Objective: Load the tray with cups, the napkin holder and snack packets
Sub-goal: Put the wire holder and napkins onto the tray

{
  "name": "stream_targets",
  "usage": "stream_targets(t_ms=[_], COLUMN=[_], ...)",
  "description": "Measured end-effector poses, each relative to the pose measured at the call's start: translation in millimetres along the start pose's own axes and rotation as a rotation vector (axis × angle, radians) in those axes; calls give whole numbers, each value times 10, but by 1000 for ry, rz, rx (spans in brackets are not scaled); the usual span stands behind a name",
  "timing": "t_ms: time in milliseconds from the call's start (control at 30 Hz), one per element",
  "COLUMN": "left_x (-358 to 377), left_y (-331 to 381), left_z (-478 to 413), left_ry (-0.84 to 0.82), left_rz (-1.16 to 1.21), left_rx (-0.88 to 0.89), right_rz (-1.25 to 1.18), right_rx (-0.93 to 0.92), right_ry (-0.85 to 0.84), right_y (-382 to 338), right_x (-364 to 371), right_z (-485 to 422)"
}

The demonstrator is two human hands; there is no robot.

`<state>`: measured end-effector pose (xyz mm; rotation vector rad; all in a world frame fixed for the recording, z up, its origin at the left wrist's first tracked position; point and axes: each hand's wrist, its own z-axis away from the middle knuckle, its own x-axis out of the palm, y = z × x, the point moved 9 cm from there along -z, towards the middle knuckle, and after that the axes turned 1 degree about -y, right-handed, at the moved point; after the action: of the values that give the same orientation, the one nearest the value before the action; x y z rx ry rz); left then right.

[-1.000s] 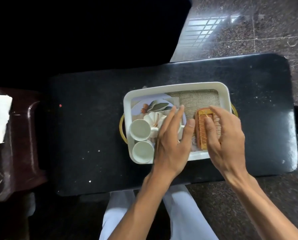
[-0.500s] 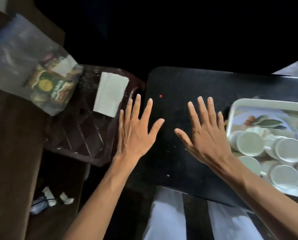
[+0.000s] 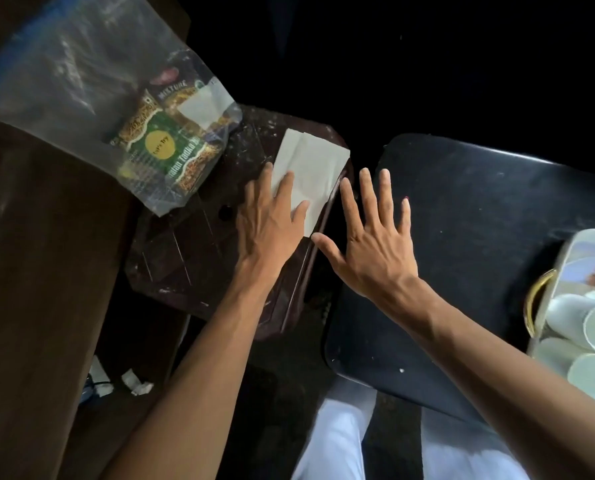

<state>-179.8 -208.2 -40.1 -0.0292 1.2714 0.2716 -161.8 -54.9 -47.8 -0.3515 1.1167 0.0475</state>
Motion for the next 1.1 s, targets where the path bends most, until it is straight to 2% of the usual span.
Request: stream_targets(t_ms=[100,200,400,467,567,700,833,967,1100], left_x=[-19,-44,-40,8,110,241,412,513,426], left_y=[-36,-118,-314,-366,-334,-11,450,909,1169], left_z=[-54,-84,-109,-64,92,340,630,810,739], left_ry=[21,62,57,27,-22,-128,-281,-405,-304], left_rz=[66,239,634,776,1087,1416,1486,1373,1334], left_rx=[27,0,-215,-331,-478,-515,-523,-420,-356], right_rz=[-11,-19,-48,-209,-713,-1084,-1271,-1180,-1052], right_rx=[5,-2,-8,-4,136,379,420,388,383], right_ry=[-7,-26,-50,-22,85,128,124,188,162], right_y=[-109,-187,-204,-189,10,374,660,990,1350], right_x=[49,113,152,100,-9,27,34,-48,-29], right_z=[-100,-160,-167,-152,-59,205,519,812,1086])
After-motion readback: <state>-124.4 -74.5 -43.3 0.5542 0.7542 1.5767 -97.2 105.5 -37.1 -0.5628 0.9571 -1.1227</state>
